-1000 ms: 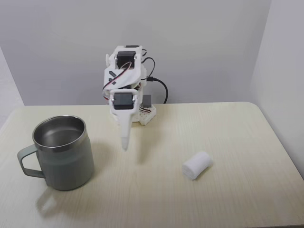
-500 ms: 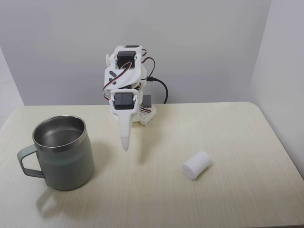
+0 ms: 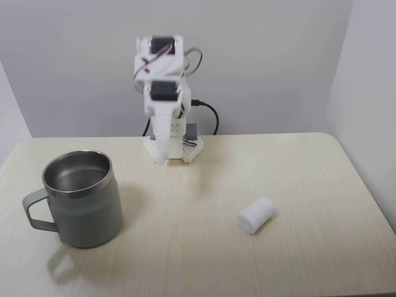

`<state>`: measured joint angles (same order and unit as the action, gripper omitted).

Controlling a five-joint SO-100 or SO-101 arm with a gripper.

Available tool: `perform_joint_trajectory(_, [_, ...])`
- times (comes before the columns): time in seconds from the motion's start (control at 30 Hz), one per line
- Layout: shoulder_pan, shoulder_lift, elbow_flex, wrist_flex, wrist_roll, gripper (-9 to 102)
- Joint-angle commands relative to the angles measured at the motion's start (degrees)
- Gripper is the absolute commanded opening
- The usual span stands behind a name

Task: Grasp a dressing and put it in the cup.

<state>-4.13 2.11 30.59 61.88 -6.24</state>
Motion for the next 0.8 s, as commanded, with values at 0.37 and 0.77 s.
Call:
perform_joint_trajectory(0.37, [-18.3,46.4,47.6,24.3,-1.1,10])
perform_joint_trajectory(0.77, [-30.1,71.1,48.9,20.7,2.4,26])
